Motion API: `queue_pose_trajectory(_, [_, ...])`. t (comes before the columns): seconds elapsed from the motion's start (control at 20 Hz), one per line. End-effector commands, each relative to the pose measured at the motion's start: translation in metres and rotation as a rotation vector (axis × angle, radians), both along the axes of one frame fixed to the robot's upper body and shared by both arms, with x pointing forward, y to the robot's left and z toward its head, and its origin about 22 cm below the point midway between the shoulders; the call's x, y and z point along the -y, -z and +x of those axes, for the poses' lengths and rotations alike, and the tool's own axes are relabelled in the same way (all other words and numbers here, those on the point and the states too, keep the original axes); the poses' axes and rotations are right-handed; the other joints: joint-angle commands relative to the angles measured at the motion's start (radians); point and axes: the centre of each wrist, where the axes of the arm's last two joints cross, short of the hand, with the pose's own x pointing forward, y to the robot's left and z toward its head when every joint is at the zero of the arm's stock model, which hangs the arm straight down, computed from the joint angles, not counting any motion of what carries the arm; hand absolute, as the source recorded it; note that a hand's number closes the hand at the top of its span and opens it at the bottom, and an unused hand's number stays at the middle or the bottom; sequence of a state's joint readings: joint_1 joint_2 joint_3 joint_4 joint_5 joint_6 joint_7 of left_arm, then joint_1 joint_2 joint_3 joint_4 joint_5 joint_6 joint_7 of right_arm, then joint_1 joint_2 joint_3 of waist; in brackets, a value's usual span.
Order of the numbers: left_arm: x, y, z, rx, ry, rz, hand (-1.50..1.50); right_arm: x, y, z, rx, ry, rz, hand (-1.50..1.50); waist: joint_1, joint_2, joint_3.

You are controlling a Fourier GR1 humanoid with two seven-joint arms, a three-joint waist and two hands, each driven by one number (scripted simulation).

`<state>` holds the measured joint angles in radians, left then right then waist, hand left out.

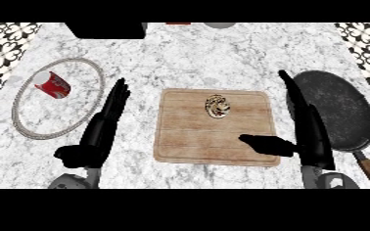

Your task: Pick the cupcake from the cutting board and place it in the pan

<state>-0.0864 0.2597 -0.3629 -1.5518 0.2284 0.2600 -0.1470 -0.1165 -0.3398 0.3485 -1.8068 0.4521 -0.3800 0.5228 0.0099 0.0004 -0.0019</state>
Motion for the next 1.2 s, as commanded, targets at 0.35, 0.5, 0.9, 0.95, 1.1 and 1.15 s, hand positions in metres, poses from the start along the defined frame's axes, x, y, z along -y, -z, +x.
queue_pose_trajectory(0.35, [0.001, 0.007, 0.002, 0.003, 0.026, 0.003, 0.0, -0.057, 0.001, 0.062, -0.435, -0.153, -0.328, -1.5, 0.017, 0.005, 0.001])
queue_pose_trajectory(0.5, [0.0, 0.003, 0.003, -0.005, 0.021, -0.004, 0.0, -0.069, 0.014, 0.074, -0.49, -0.145, -0.398, -1.5, 0.009, 0.003, 0.002])
queue_pose_trajectory(0.9, [0.006, 0.0, -0.013, -0.005, 0.003, 0.011, 0.0, -0.082, 0.043, 0.065, -0.555, -0.143, -0.365, -1.5, -0.006, -0.001, 0.002])
queue_pose_trajectory(0.95, [-0.003, -0.001, 0.003, -0.015, -0.002, -0.01, 0.0, -0.092, 0.02, 0.073, -0.548, -0.157, -0.357, -1.5, -0.008, -0.001, 0.002])
queue_pose_trajectory(1.1, [-0.021, 0.002, -0.015, 0.005, -0.014, 0.003, 0.0, -0.105, 0.043, 0.063, -0.566, -0.13, -0.387, -1.5, -0.004, -0.001, 0.002])
queue_pose_trajectory(1.15, [-0.007, 0.012, -0.008, -0.006, 0.0, -0.001, 0.0, -0.09, 0.038, 0.069, -0.574, -0.121, -0.373, -1.5, -0.008, -0.001, 0.002])
